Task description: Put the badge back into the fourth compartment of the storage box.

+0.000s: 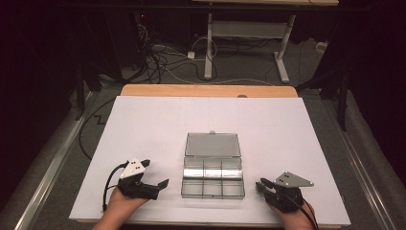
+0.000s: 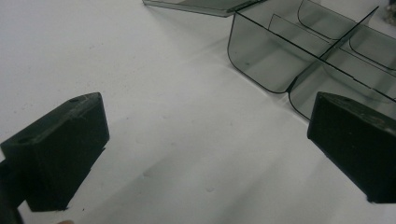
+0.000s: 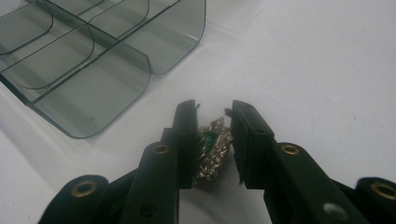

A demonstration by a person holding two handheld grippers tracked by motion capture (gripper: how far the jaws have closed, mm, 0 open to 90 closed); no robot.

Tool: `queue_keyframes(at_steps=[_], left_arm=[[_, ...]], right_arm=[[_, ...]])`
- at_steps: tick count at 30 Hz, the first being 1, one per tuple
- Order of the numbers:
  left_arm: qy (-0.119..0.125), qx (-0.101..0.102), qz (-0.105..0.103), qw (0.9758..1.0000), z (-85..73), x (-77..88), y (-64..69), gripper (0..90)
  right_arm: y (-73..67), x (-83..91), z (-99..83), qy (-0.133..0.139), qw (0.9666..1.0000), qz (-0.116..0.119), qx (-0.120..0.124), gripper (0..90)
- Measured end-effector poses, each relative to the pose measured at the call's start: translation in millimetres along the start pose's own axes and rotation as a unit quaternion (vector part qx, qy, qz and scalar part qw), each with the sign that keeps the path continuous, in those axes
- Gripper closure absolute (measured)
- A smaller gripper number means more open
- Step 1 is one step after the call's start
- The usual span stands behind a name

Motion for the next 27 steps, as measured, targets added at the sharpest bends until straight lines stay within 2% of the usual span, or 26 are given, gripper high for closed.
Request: queue_keyframes(at_steps=[4, 5, 7, 9, 15, 20, 27], left_arm=[[0.001, 0.0, 0.0, 1.0, 0.1, 0.1, 0.1, 0.0], [0.001, 0.0, 0.0, 1.0, 0.1, 0.1, 0.1, 0.0], [0.001, 0.0, 0.0, 1.0, 0.1, 0.2, 0.2, 0.0], [0.001, -0.001, 0.0, 1.0, 0.0, 0.2, 0.2, 0.0], [0.001, 0.0, 0.0, 1.0, 0.1, 0.2, 0.2, 0.0], [0.001, 0.0, 0.0, 1.0, 0.2, 0.2, 0.1, 0.0], [0.001, 0.001, 0.0, 1.0, 0.3, 0.3, -0.1, 0.0]], right_arm=[[-0.5, 1.2, 0.6, 0.004, 1.0, 0.007, -0.003, 74.1], [-1.1, 2.2, 1.1, 0.004, 0.9999, 0.009, -0.005, 77.0], [-2.8, 5.6, 5.6, 0.021, 0.9996, 0.018, -0.009, 81.7], [-5.5, 7.3, 7.7, 0.024, 0.9994, 0.023, -0.002, 83.9], [-12.4, 8.5, 11.5, 0.035, 0.998, 0.053, -0.005, 88.0], [-11.9, 9.5, 11.4, 0.038, 0.9976, 0.058, -0.006, 88.2], [-6.8, 13.0, 11.7, 0.044, 0.9977, 0.051, -0.01, 88.2]])
Point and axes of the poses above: each handheld gripper's, and its own axes: x roughly backward along the jaws, z roughly out of its top, y roughly to its right, the point moved 8 cm from there along -x, roughly forward along the jaws, and after that the axes turned 10 degrees about x, right-handed, at the moved point
